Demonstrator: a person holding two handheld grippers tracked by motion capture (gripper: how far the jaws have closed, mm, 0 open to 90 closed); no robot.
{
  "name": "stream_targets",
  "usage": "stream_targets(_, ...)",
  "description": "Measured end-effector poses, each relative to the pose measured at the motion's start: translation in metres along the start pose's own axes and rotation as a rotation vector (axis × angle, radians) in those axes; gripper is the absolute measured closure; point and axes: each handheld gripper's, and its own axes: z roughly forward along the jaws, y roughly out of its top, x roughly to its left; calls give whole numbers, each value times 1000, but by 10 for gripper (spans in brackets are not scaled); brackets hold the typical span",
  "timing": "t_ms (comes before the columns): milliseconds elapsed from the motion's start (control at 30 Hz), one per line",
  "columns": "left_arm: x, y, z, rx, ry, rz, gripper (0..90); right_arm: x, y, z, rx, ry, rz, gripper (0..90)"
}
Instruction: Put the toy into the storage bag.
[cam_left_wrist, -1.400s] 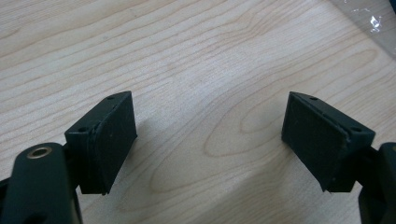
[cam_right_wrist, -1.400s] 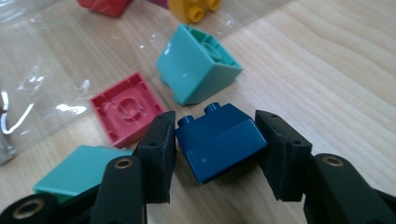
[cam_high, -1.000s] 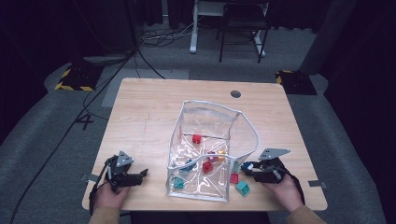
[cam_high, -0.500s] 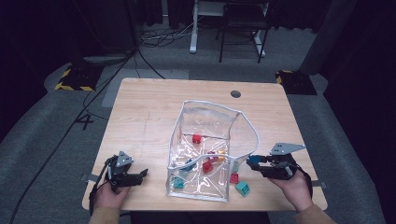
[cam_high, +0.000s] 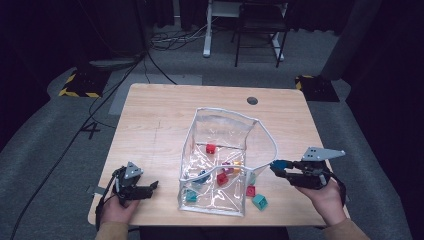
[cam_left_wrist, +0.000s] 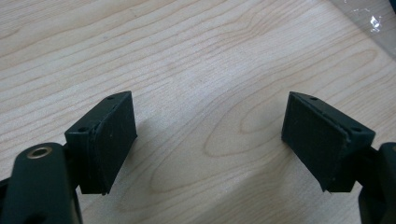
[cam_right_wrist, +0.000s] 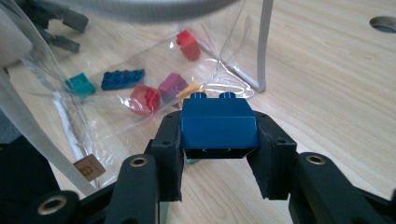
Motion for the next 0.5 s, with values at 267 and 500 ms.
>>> stream_targets(267,0,0,0,0,0,-1,182,-1,12,-16,-38,-3,3,587)
stream_targets(500,0,0,0,0,0,0,182,-2,23,-28,-68,-18,-5,587)
